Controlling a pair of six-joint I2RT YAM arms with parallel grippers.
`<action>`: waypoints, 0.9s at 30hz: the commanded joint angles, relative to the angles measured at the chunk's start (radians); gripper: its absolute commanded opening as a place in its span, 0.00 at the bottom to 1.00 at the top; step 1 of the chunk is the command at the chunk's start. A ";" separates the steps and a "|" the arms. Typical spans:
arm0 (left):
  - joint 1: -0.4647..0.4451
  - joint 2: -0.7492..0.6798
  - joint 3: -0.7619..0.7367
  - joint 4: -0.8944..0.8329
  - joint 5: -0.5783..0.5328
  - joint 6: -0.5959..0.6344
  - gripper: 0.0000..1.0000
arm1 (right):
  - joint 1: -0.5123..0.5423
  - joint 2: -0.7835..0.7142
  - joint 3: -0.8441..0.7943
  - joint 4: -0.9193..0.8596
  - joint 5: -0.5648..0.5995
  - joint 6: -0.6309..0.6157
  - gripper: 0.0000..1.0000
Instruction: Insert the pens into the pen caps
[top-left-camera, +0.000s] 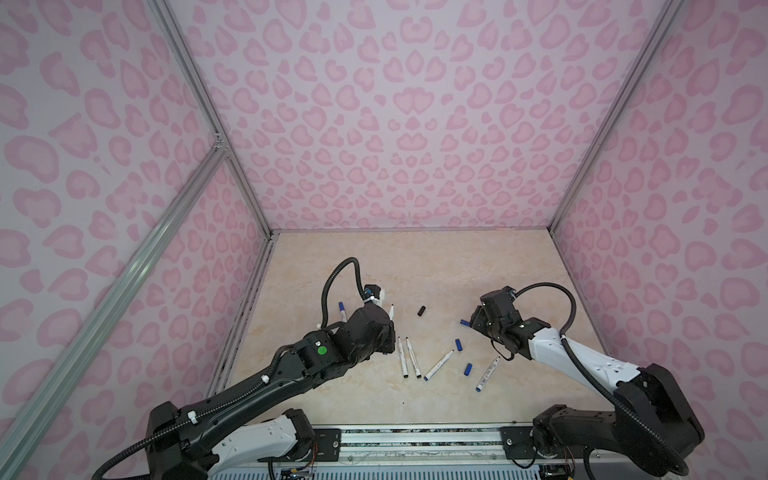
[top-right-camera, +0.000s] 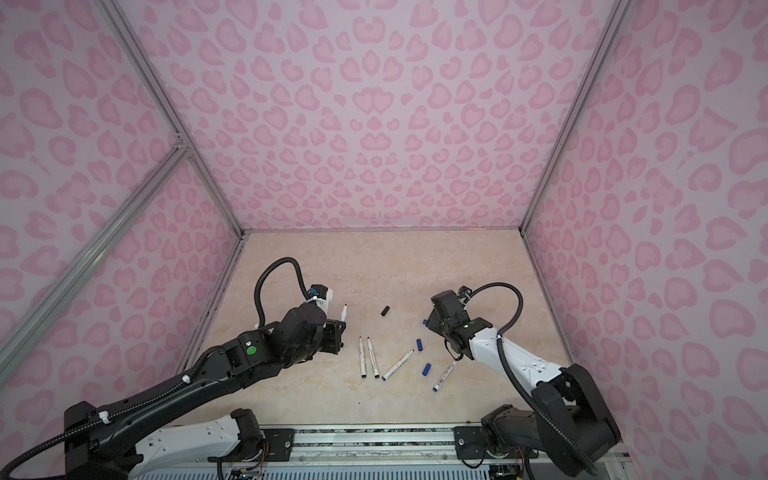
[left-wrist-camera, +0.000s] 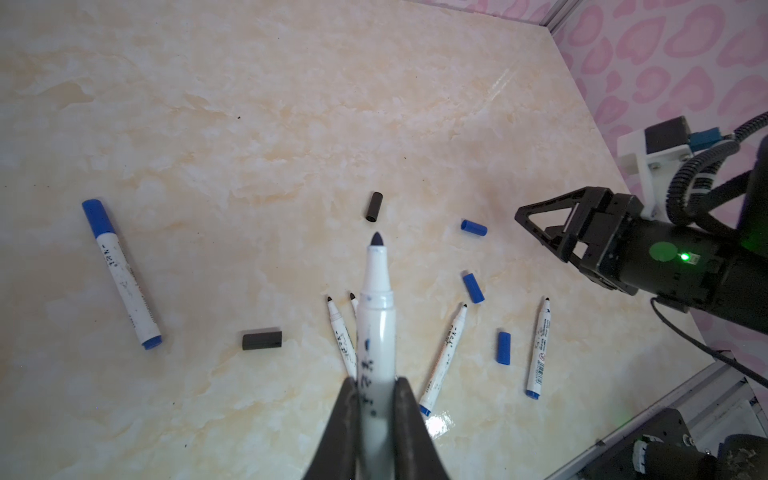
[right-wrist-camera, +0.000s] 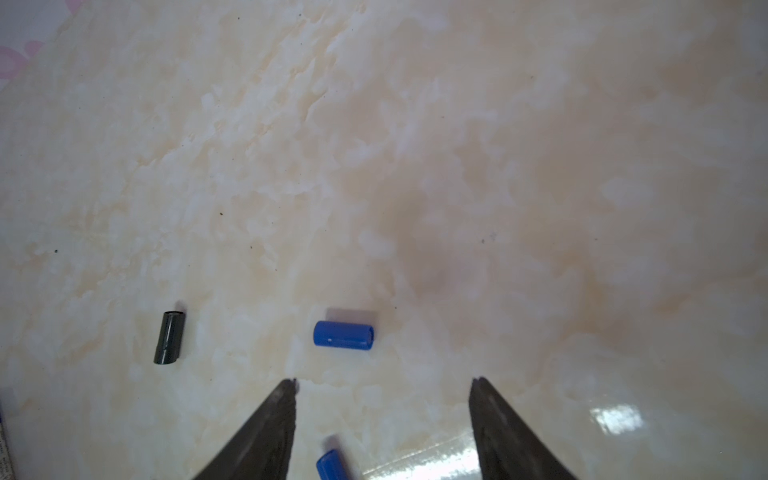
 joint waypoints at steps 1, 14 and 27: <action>0.000 -0.007 -0.005 -0.014 -0.028 0.001 0.03 | 0.018 0.062 0.030 0.054 -0.017 0.058 0.60; 0.001 -0.003 -0.008 -0.015 -0.068 0.010 0.03 | 0.044 0.097 -0.028 0.159 -0.024 0.235 0.58; 0.003 0.001 -0.004 -0.021 -0.091 0.014 0.03 | 0.039 0.160 -0.016 0.198 -0.104 0.289 0.60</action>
